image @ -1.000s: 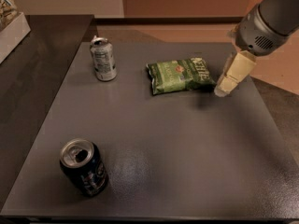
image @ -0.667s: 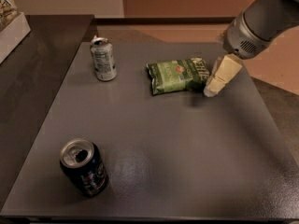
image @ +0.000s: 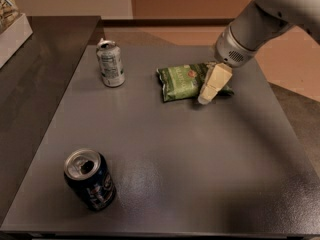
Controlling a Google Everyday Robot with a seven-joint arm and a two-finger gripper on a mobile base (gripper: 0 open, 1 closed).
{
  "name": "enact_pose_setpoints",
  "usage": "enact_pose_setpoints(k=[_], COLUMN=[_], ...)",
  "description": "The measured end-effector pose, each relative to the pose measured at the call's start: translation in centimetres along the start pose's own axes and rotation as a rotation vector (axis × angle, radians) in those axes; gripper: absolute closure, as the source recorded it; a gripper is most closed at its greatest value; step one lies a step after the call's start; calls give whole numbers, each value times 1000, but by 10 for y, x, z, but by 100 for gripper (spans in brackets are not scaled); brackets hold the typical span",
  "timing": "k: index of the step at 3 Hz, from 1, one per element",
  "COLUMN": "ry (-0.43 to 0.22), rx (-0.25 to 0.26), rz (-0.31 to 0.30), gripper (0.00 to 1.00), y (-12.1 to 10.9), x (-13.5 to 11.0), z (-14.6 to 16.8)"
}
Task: Move green jalapeno chip bag near pepsi can
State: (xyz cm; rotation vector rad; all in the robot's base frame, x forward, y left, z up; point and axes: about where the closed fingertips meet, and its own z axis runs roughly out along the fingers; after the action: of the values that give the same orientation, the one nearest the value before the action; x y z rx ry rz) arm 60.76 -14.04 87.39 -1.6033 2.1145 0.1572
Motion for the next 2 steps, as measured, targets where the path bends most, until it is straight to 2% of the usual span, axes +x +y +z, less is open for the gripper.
enact_pose_setpoints(k=[2], ry=[30], rx=[-41], rz=[5], gripper=[0], y=[-19], x=[-6], z=[41])
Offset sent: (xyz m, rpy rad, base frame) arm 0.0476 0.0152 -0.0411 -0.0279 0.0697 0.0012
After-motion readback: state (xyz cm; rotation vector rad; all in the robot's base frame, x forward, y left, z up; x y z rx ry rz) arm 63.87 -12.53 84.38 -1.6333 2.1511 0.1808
